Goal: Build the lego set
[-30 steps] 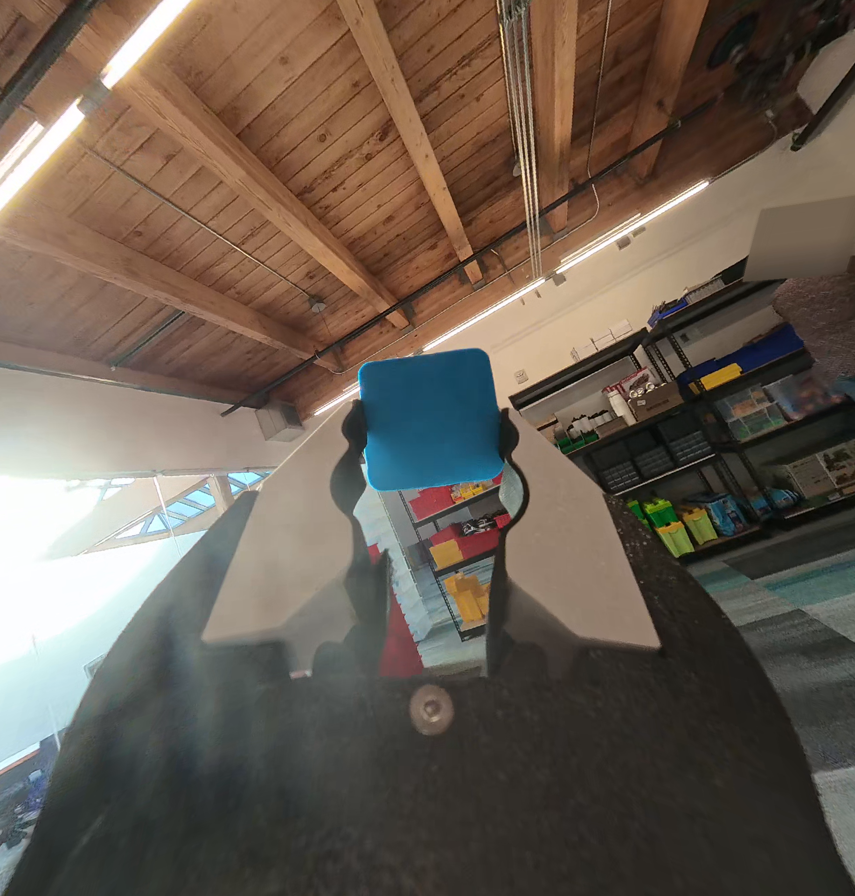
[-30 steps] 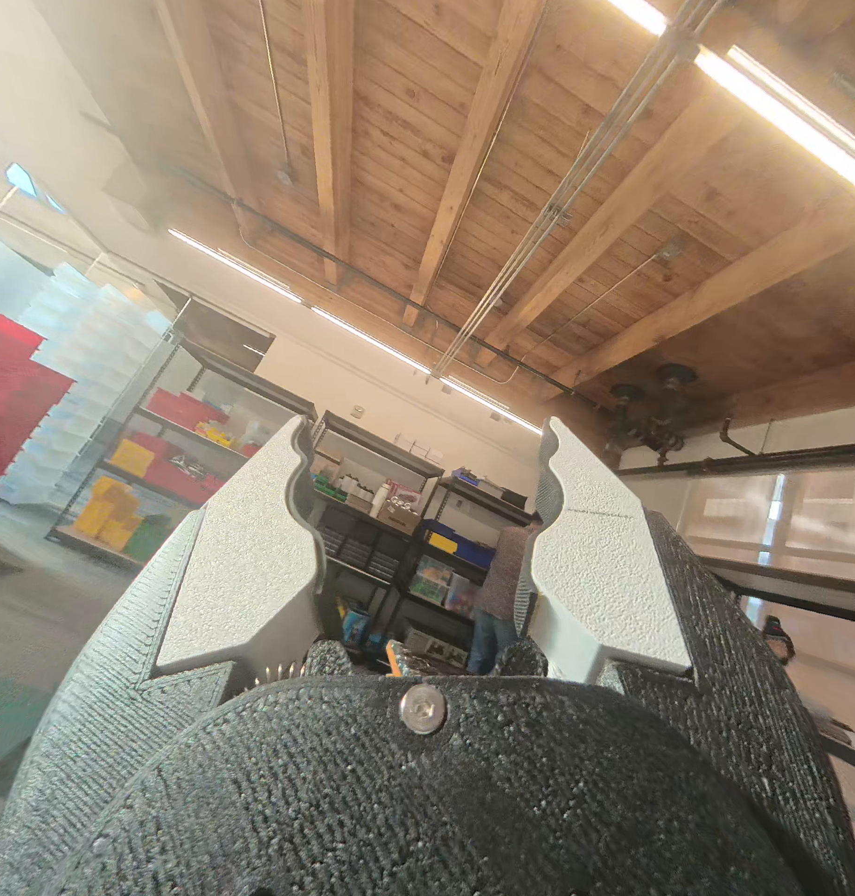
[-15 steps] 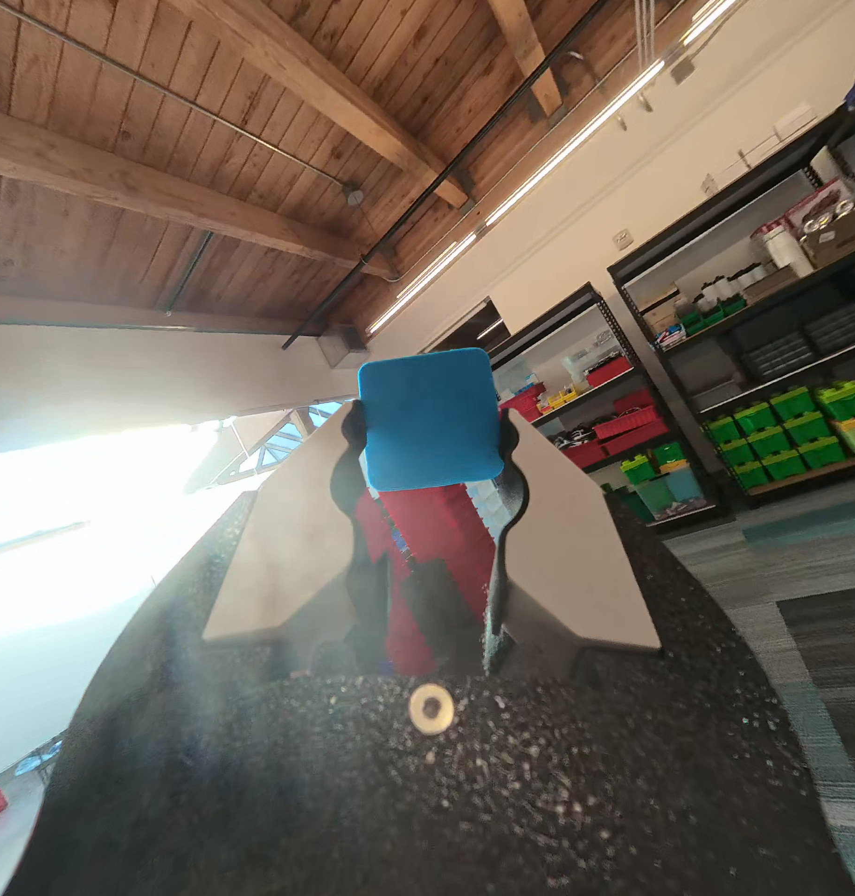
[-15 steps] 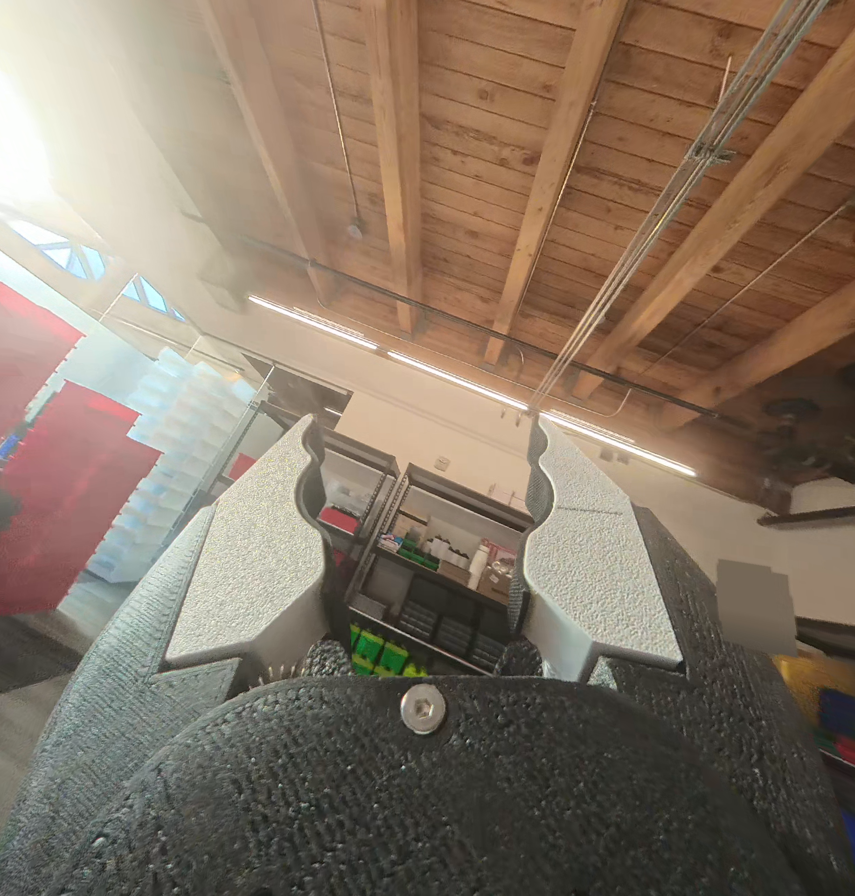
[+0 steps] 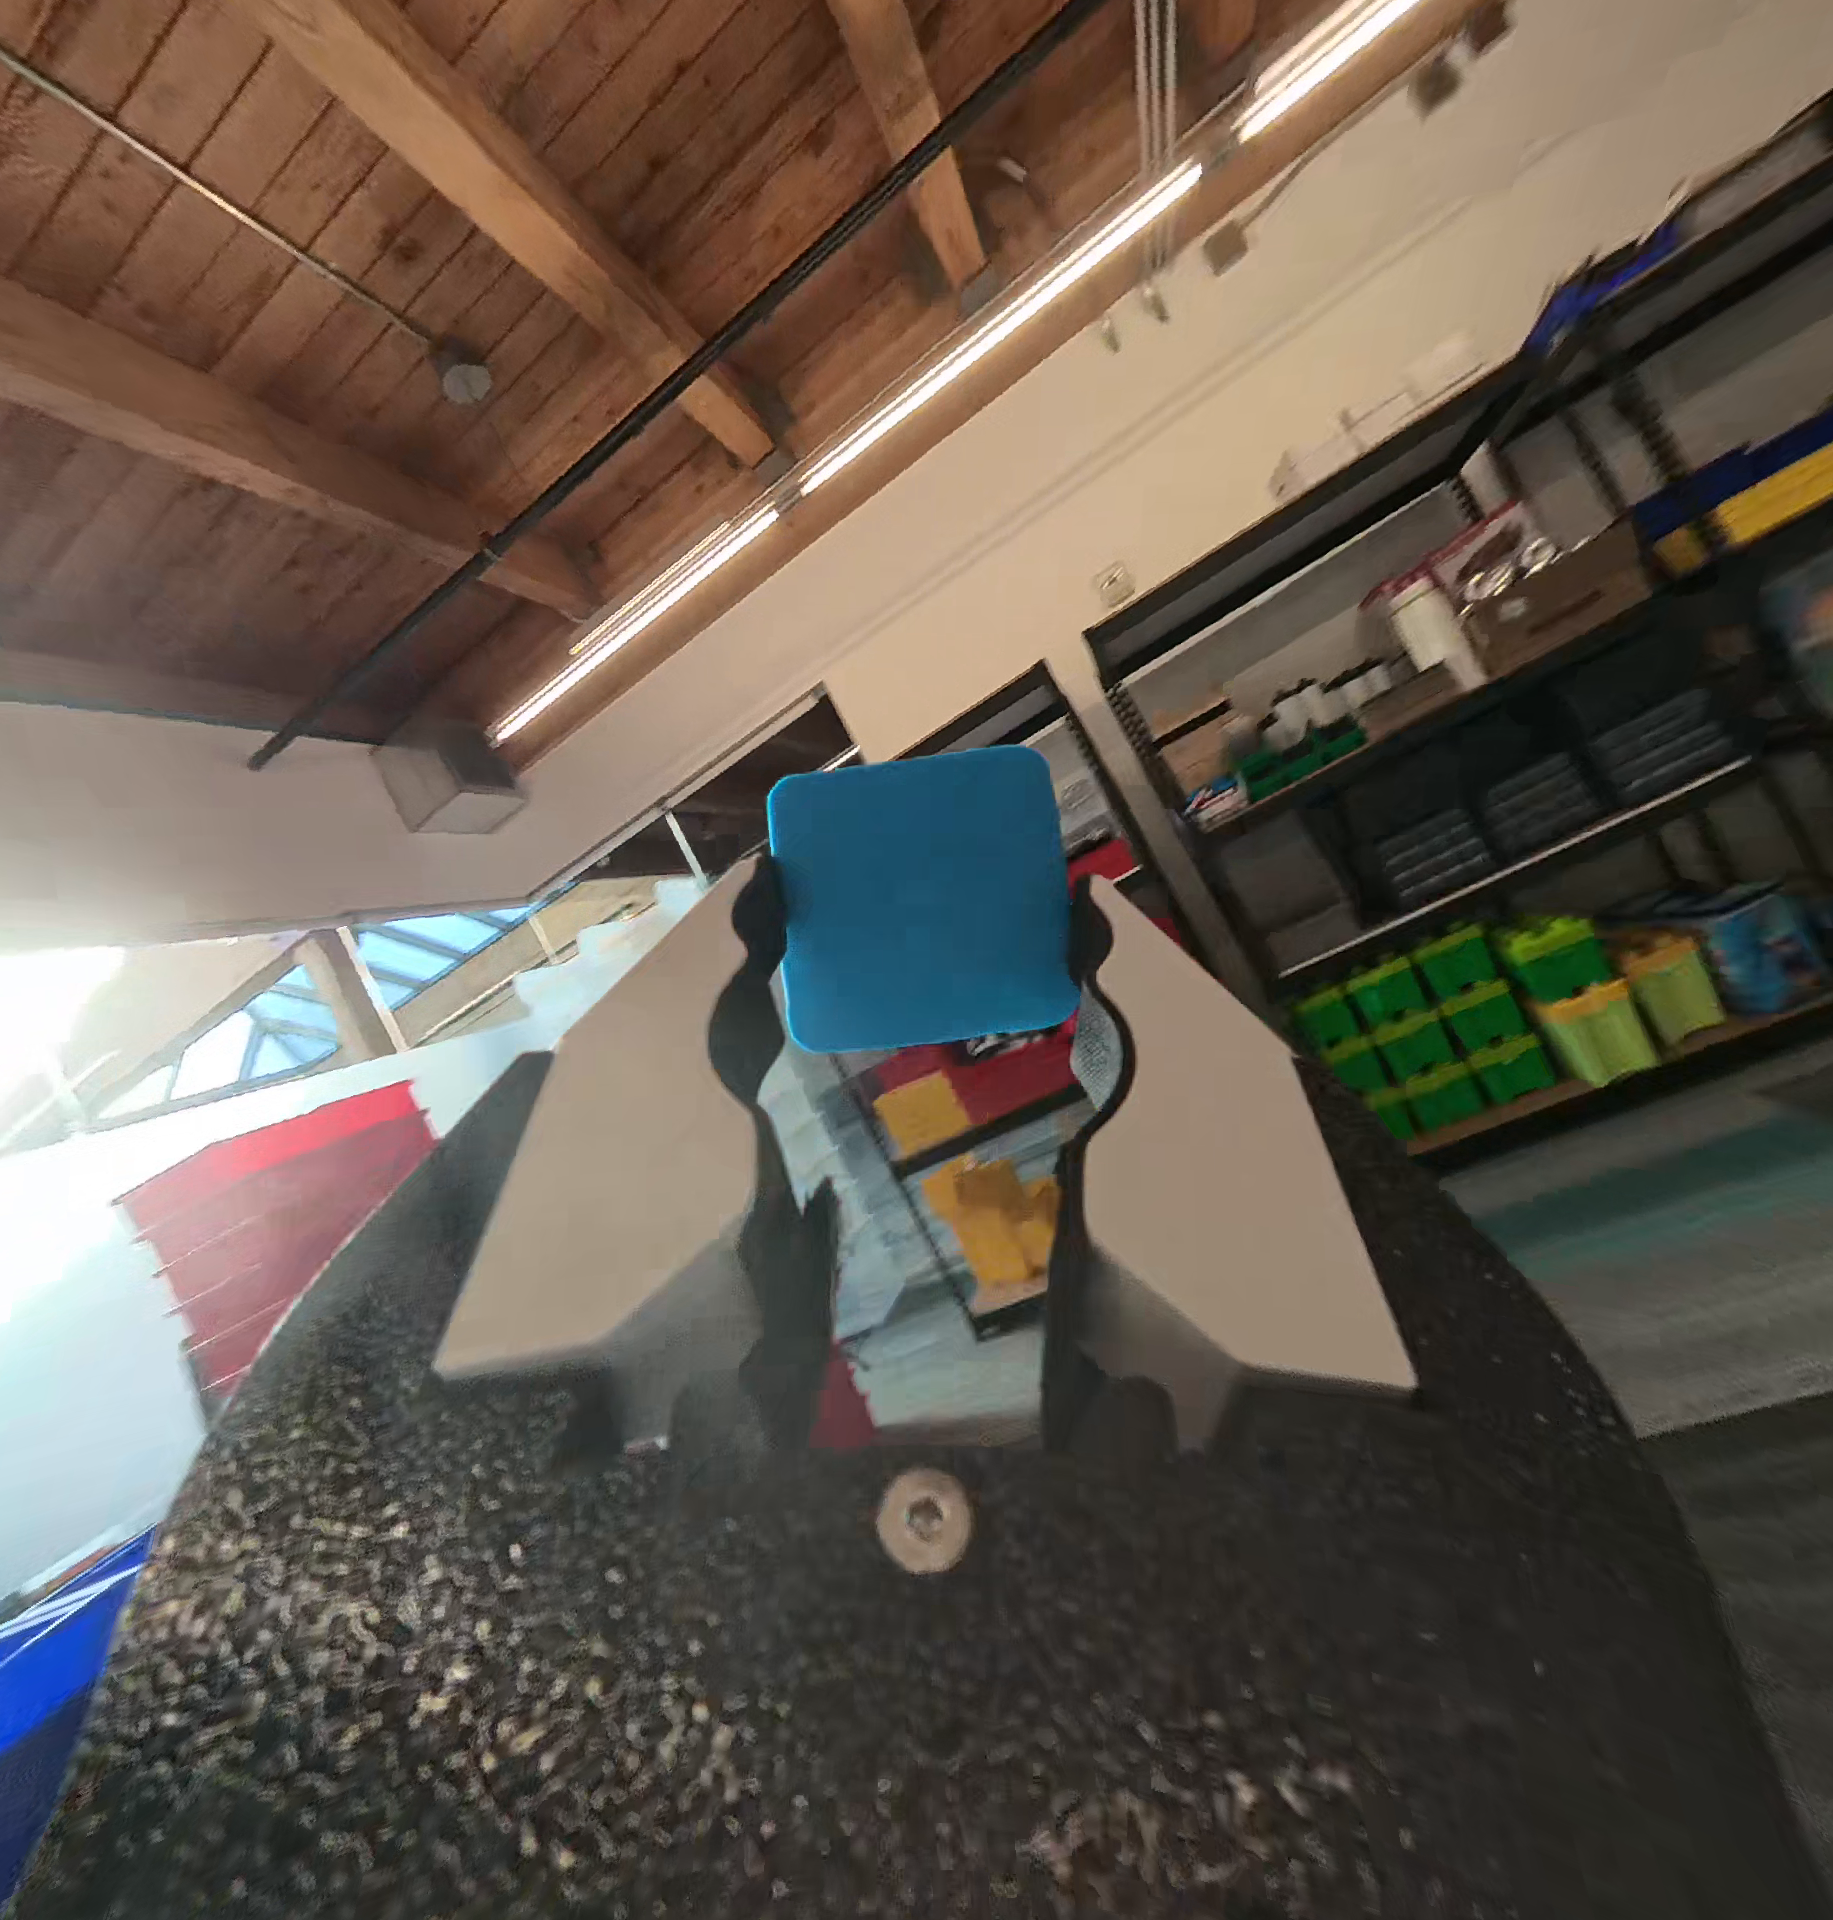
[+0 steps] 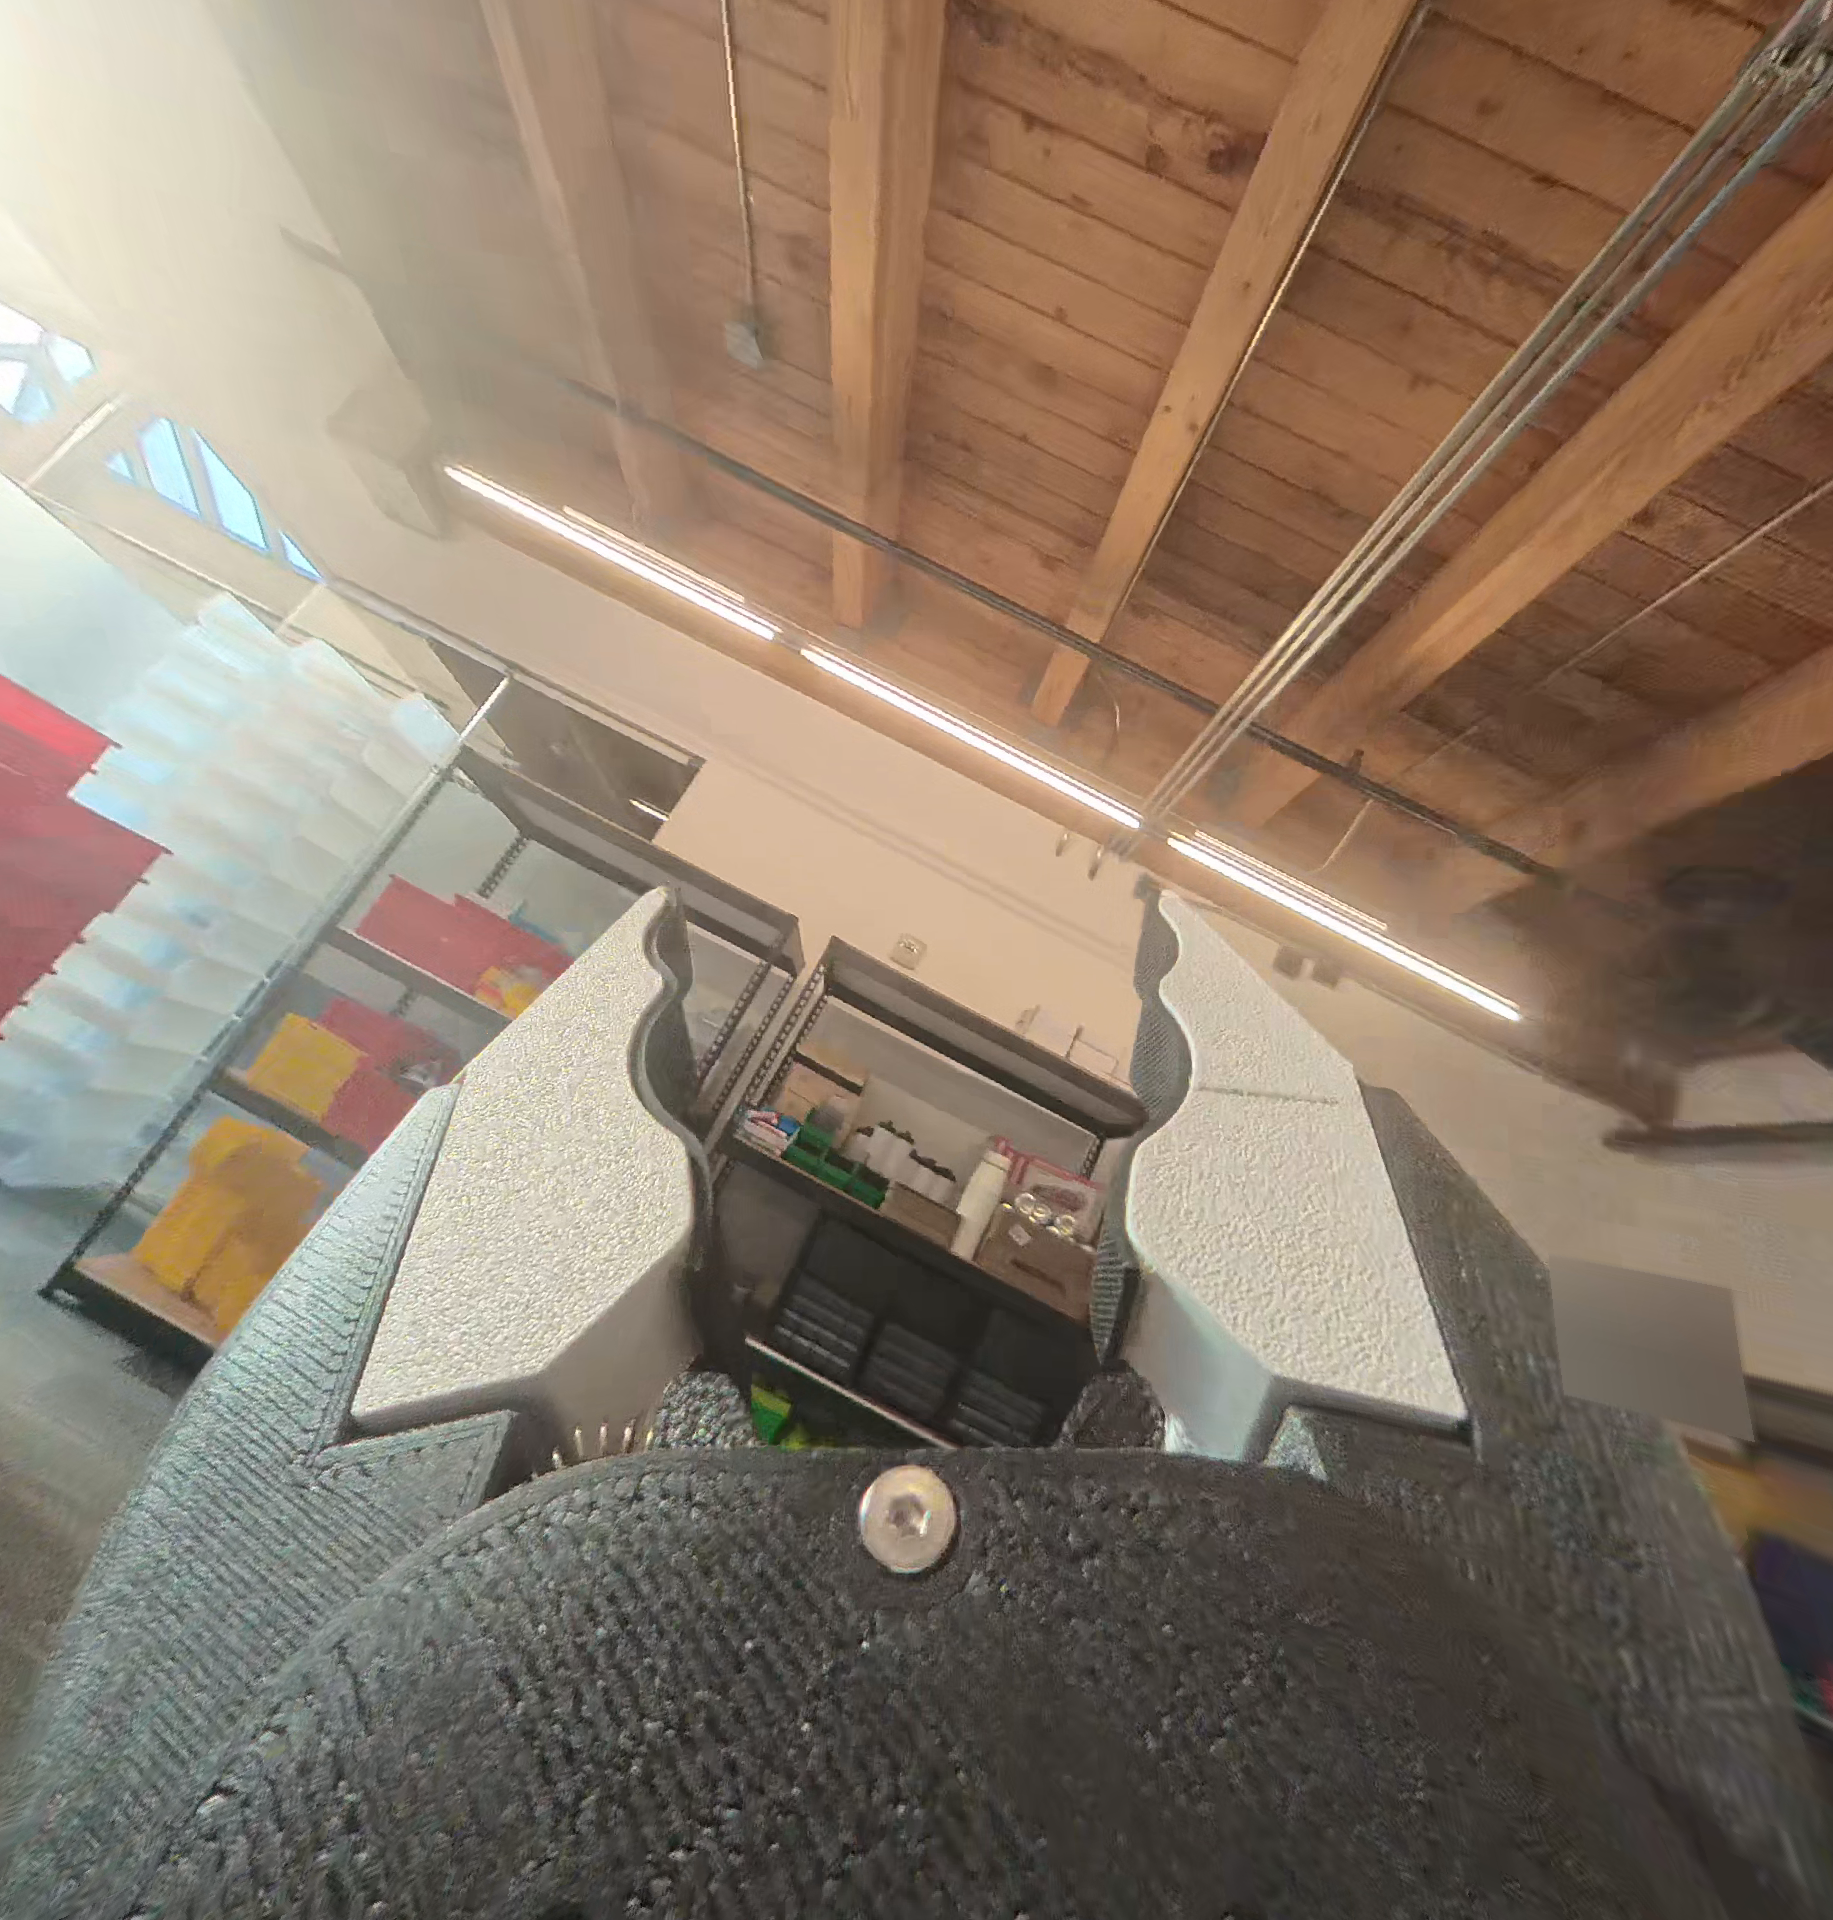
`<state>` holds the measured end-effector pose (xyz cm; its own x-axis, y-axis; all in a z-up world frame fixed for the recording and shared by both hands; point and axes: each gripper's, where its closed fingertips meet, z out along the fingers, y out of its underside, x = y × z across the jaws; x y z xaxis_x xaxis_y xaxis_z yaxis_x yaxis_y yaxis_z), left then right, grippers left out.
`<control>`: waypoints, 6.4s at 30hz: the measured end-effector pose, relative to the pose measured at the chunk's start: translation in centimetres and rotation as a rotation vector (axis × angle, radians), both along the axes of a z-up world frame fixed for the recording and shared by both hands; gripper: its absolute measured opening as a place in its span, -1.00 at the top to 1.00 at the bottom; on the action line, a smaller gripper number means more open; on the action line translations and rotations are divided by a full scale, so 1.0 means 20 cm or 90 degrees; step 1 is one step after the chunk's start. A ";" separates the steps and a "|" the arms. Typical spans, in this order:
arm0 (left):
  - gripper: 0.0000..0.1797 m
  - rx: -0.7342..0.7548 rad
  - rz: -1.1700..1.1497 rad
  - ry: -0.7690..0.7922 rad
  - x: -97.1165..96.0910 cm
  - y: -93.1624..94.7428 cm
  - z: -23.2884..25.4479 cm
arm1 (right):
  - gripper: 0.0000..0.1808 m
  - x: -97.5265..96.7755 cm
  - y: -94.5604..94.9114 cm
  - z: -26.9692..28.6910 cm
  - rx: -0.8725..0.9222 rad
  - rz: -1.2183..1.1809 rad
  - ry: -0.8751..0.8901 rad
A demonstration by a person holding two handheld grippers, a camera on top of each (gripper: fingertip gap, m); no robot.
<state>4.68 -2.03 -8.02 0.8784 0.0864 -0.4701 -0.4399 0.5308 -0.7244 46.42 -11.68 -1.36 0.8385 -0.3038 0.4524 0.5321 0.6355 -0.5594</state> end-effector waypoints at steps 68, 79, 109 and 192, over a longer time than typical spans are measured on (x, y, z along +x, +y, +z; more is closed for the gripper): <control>0.41 -0.098 -0.443 -0.079 3.54 9.74 0.20 | 0.16 2.69 9.05 -0.09 0.008 -0.086 0.055; 0.41 -0.130 -0.445 -0.027 4.17 10.63 0.68 | 0.21 3.04 9.63 0.16 0.085 -0.165 -0.012; -0.51 -0.666 -0.152 -0.113 4.15 12.03 0.63 | 0.23 3.71 10.39 0.47 0.171 -0.172 -0.057; 0.21 -0.184 -2.042 0.719 1.42 -1.53 -0.55 | 0.57 -3.03 -0.14 -0.40 0.189 -2.017 0.565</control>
<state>33.11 -32.64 -19.00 -0.8922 0.4057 -0.1983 0.2062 -0.0247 -0.9782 -14.21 -14.51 -9.38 -0.8784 0.2013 0.4334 -0.4649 -0.1494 -0.8727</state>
